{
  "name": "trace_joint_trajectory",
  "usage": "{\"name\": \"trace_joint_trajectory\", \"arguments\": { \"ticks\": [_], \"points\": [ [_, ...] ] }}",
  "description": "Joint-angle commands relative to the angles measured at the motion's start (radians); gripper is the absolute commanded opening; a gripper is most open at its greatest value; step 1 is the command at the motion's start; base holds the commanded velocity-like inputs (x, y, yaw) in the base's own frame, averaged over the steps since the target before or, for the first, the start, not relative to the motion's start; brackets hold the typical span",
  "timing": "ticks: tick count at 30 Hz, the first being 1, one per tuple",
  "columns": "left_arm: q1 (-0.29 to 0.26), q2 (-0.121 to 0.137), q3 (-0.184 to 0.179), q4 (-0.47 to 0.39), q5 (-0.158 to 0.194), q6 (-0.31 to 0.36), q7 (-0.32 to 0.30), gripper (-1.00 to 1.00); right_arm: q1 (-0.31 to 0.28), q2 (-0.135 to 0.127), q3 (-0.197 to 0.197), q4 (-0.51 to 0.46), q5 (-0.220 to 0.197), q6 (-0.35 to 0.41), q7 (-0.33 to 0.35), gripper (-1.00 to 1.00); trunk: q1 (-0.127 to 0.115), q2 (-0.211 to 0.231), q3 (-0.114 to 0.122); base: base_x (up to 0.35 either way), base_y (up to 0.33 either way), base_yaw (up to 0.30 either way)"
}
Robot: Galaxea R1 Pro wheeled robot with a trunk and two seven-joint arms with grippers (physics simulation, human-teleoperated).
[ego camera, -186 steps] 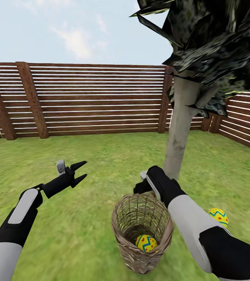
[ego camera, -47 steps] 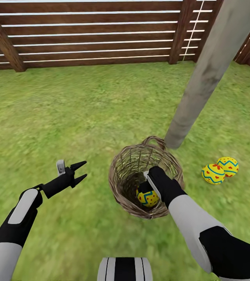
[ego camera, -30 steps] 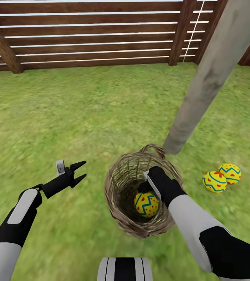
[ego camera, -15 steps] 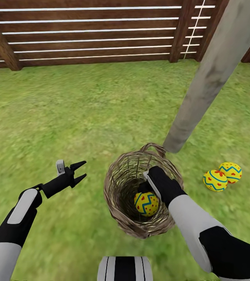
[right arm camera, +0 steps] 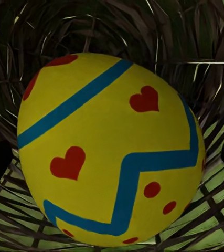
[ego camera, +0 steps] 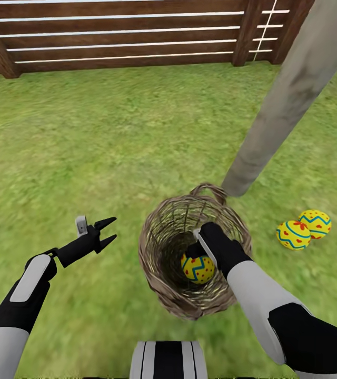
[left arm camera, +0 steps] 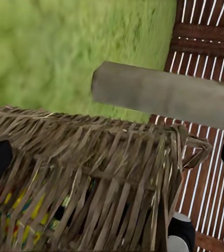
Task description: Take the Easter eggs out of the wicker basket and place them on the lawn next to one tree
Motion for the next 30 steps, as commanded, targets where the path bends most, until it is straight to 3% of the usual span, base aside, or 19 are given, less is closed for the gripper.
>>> {"name": "trace_joint_trajectory", "arguments": {
  "ticks": [1, 30],
  "points": [
    [-0.001, 0.000, 0.001, 0.000, -0.003, 0.005, -0.005, 1.00, 0.000, 0.000, 0.002, -0.001, 0.009, 0.004, 0.007, 1.00, 0.000, 0.000, -0.002, 0.000, 0.000, 0.000],
    [-0.001, 0.000, 0.001, 0.002, -0.003, 0.005, -0.005, 1.00, 0.000, 0.001, 0.002, 0.005, 0.008, 0.006, 0.005, 1.00, 0.000, 0.000, -0.048, 0.000, 0.000, 0.000]
  ]
}}
